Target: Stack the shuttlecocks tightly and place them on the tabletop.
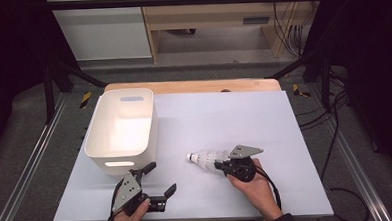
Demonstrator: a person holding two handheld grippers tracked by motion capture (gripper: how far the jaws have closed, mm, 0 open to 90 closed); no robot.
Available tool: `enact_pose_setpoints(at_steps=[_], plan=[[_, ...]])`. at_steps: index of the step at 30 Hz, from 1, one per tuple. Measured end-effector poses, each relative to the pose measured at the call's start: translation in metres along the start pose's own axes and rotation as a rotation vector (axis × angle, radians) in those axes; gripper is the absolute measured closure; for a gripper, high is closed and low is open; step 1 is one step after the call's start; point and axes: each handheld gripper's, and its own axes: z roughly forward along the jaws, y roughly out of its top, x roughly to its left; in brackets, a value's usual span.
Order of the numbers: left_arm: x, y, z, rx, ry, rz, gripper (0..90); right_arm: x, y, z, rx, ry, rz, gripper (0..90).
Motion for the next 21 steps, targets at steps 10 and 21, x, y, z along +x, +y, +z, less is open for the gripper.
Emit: enact_pose_setpoints(at_steps=[10,21], plan=[[-0.0007,-0.0005,0.0012,0.006,-0.004,0.0,4.6,0.0017,-0.0026,0.001,0.056,-0.012,-0.023,83.6],[-0.0002,0.0,0.0005,0.002,-0.001,-0.001,4.6,0.0047,-0.0066,-0.0048,0.078,-0.019,-0.022,68.8]])
